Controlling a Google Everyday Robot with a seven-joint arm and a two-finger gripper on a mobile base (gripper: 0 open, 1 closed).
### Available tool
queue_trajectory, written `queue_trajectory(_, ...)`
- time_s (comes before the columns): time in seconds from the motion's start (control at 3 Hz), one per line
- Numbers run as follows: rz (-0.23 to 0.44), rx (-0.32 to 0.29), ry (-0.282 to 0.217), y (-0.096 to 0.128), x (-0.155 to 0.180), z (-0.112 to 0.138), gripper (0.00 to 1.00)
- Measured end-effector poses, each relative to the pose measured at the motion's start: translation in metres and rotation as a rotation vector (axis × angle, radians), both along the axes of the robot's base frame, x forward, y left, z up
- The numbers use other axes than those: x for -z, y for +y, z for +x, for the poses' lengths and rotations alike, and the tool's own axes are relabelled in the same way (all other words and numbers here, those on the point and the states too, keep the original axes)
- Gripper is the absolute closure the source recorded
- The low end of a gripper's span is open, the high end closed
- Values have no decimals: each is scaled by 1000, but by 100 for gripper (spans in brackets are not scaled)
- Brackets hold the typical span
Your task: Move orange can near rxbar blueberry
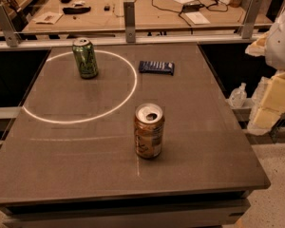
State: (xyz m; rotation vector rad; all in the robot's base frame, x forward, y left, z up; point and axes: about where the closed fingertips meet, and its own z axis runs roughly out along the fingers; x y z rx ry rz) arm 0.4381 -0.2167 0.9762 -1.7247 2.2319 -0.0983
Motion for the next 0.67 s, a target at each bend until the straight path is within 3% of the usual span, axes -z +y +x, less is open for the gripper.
queue_trajectory(0.67, 14, 2, -8, 1, -2, 0, 0)
